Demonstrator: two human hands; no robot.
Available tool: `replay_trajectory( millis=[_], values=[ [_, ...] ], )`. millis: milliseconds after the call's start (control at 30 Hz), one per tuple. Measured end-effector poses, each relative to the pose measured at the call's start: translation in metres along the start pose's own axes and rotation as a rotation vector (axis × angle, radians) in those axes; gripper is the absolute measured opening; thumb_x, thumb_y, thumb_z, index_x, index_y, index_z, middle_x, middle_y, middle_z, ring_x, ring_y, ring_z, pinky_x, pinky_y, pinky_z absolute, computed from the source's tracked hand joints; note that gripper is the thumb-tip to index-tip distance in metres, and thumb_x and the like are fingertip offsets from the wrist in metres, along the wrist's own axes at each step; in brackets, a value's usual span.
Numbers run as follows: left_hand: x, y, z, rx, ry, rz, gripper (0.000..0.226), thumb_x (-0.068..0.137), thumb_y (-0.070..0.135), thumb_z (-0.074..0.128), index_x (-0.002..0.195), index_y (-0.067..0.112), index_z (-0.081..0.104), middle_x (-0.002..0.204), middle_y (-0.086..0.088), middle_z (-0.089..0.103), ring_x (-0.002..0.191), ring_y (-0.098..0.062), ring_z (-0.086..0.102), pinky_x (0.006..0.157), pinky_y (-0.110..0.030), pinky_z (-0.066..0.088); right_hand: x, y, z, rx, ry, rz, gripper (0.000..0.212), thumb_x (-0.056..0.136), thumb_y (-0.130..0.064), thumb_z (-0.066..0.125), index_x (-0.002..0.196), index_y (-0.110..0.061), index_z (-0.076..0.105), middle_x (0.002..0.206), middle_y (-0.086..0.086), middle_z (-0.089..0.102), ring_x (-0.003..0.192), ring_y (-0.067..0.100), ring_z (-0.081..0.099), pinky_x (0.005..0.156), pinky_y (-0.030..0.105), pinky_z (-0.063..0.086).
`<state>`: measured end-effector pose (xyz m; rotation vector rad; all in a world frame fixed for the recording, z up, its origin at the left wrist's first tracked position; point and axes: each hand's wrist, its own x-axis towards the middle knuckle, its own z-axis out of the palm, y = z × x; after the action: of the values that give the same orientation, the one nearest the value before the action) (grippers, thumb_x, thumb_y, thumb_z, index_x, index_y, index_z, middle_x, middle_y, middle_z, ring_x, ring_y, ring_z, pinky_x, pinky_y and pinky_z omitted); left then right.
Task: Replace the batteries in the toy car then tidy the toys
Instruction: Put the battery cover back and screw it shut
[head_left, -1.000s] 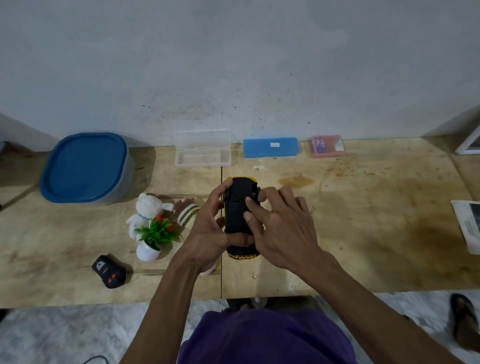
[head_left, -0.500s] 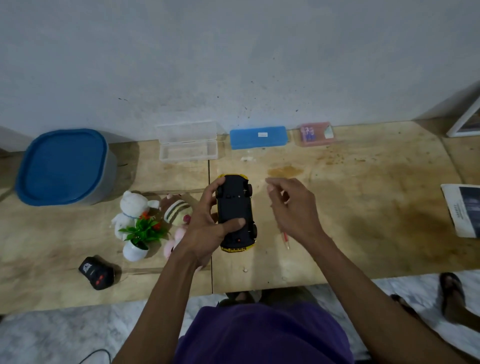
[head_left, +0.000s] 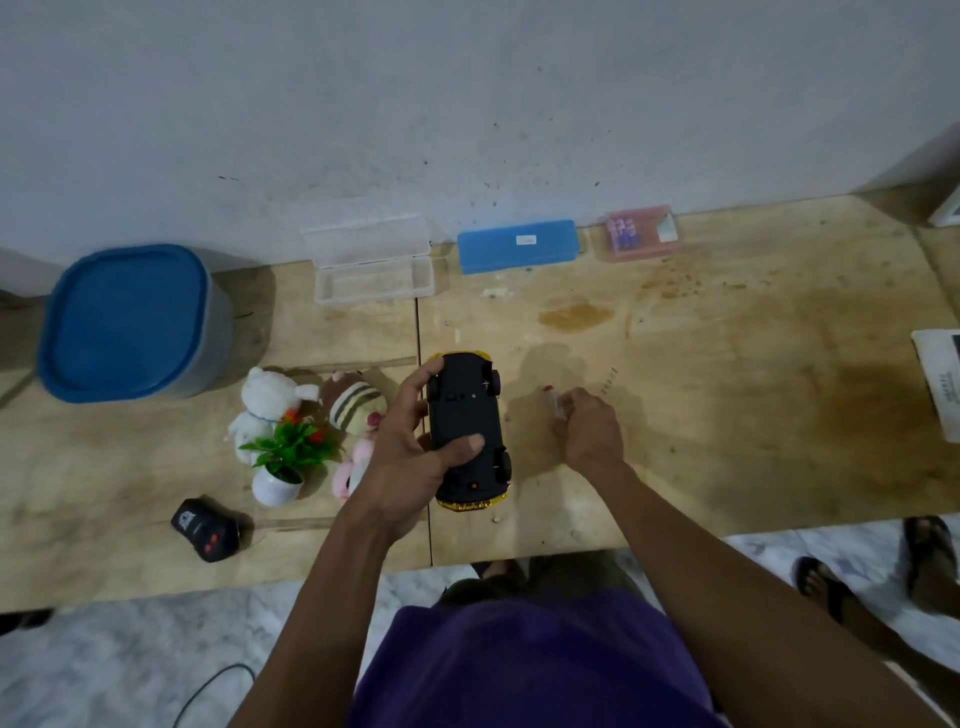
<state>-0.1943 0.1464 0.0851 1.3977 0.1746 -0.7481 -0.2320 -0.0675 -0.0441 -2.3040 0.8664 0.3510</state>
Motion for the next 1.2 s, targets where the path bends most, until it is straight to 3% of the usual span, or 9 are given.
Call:
replay_trajectory(
  millis=[133,233,267,367,500,567,933,1033,1200],
  values=[
    [-0.004,0.003,-0.001,0.004,-0.035,0.010,0.087,0.081,-0.018,0.070,0.142,0.040,0.046,0.136,-0.010,0.055,0.114,-0.036,0.065,0.088,-0.059,0.058,-0.010,-0.018,-0.019,0.156,0.095,-0.084,0.016,0.092,-0.011,0.065,0.107,-0.005,0.068,0.095,0.013,0.067,0.087,0.026,0.062,0.075,0.025,0.047],
    [-0.005,0.006,0.000,0.019,-0.066,0.029,0.088,0.081,-0.018,0.070,0.141,0.043,0.047,0.140,-0.004,0.052,0.119,-0.034,0.062,0.089,-0.059,0.057,-0.039,-0.050,-0.060,0.425,0.244,-0.188,0.007,0.095,-0.018,0.066,0.096,-0.013,0.062,0.080,-0.002,0.061,0.074,0.014,0.056,0.067,0.006,0.044],
    [-0.005,0.007,0.001,0.022,-0.077,0.039,0.088,0.082,-0.018,0.069,0.141,0.044,0.047,0.141,0.000,0.051,0.120,-0.034,0.061,0.091,-0.059,0.057,-0.051,-0.061,-0.075,0.534,0.269,-0.228,0.007,0.096,-0.021,0.065,0.099,-0.017,0.060,0.081,-0.005,0.062,0.076,0.015,0.061,0.070,0.009,0.048],
    [-0.009,0.011,0.003,0.050,-0.094,0.073,0.088,0.083,-0.018,0.068,0.141,0.045,0.046,0.142,0.003,0.051,0.123,-0.033,0.058,0.092,-0.059,0.056,-0.083,-0.090,-0.111,0.782,0.293,-0.381,0.021,0.098,-0.022,0.063,0.118,-0.022,0.054,0.090,-0.003,0.072,0.085,0.014,0.073,0.078,0.041,0.061],
    [-0.015,0.017,0.007,0.058,-0.104,0.125,0.088,0.082,-0.018,0.068,0.140,0.045,0.046,0.140,0.002,0.052,0.122,-0.031,0.059,0.092,-0.055,0.057,-0.113,-0.112,-0.122,0.874,0.291,-0.554,0.068,0.095,-0.013,0.067,0.149,-0.031,0.031,0.094,0.001,0.076,0.090,0.019,0.075,0.084,0.047,0.060],
    [-0.018,0.020,0.006,0.038,-0.127,0.152,0.087,0.082,-0.018,0.068,0.141,0.043,0.046,0.142,0.001,0.052,0.123,-0.032,0.059,0.093,-0.056,0.057,-0.119,-0.116,-0.117,0.840,0.313,-0.602,0.076,0.094,-0.011,0.069,0.152,-0.036,0.026,0.096,0.000,0.075,0.092,0.020,0.074,0.084,0.050,0.059],
    [-0.031,0.030,-0.007,0.016,-0.160,0.211,0.086,0.082,-0.014,0.070,0.145,0.039,0.043,0.146,-0.001,0.051,0.124,-0.035,0.059,0.092,-0.053,0.058,-0.130,-0.132,-0.106,0.841,0.383,-0.659,0.065,0.093,-0.006,0.069,0.146,-0.022,0.036,0.098,0.004,0.075,0.088,0.019,0.075,0.084,0.049,0.060],
    [-0.032,0.029,-0.010,0.006,-0.152,0.206,0.087,0.083,-0.017,0.068,0.145,0.038,0.042,0.145,-0.003,0.051,0.123,-0.035,0.059,0.090,-0.049,0.059,-0.133,-0.133,-0.103,0.859,0.376,-0.646,0.065,0.093,-0.005,0.070,0.146,-0.025,0.037,0.098,0.003,0.074,0.089,0.018,0.075,0.083,0.050,0.060],
    [-0.032,0.029,-0.014,0.021,-0.146,0.214,0.087,0.080,-0.013,0.071,0.144,0.040,0.044,0.144,-0.005,0.051,0.123,-0.036,0.059,0.094,-0.055,0.056,-0.133,-0.135,-0.100,0.869,0.375,-0.636,0.066,0.093,-0.005,0.070,0.147,-0.025,0.037,0.099,0.004,0.074,0.090,0.018,0.075,0.083,0.051,0.060]
  ],
)
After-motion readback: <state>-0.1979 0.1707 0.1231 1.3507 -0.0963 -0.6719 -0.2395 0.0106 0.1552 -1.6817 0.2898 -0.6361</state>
